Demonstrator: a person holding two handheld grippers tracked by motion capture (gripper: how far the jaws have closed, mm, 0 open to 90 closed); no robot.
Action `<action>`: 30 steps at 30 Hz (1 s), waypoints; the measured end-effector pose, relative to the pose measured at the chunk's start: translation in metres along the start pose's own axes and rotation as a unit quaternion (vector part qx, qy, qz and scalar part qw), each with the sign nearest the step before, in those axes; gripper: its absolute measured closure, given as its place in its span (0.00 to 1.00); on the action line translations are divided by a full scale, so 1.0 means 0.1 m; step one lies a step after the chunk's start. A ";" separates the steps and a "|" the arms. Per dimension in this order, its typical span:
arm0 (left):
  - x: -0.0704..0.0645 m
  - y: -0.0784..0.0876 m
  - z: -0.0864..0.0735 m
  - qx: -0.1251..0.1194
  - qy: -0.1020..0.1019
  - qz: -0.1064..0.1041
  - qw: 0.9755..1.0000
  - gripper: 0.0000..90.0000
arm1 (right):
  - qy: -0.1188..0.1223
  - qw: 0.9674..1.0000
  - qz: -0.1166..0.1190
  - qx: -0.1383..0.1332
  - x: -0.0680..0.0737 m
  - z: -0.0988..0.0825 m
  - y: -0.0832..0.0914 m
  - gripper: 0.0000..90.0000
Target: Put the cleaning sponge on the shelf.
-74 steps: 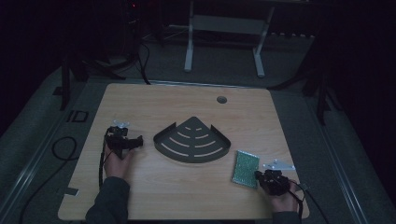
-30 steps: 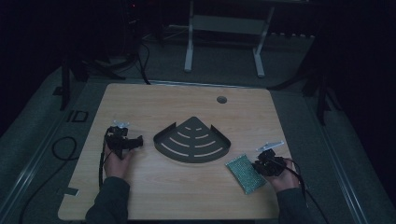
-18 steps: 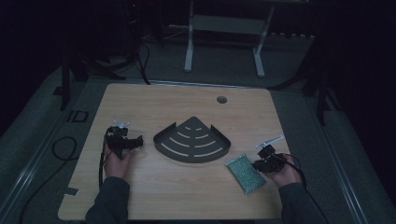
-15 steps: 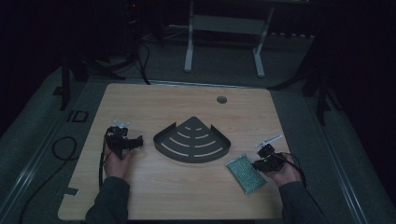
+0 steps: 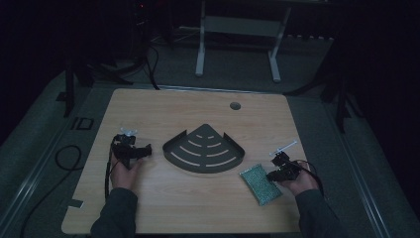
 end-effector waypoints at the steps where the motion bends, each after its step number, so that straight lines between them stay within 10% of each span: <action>1: 0.00 0.00 0.00 0.000 0.000 0.000 1.000 0.06 | -0.001 1.000 0.001 0.001 0.00 0.00 0.00 0.88; 30: 0.00 0.00 0.00 0.000 0.000 0.000 1.000 0.06 | -0.017 0.992 0.087 0.092 -0.19 0.16 -0.09 0.88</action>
Point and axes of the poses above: each handheld gripper's, and its own axes: y roughly backward along the jaws, z roughly out of its top, x roughly to its left, the point moved 4 cm from there along -y, roughly forward along the jaws, and after that the axes turned 3 degrees about x, right-handed, at the moved point
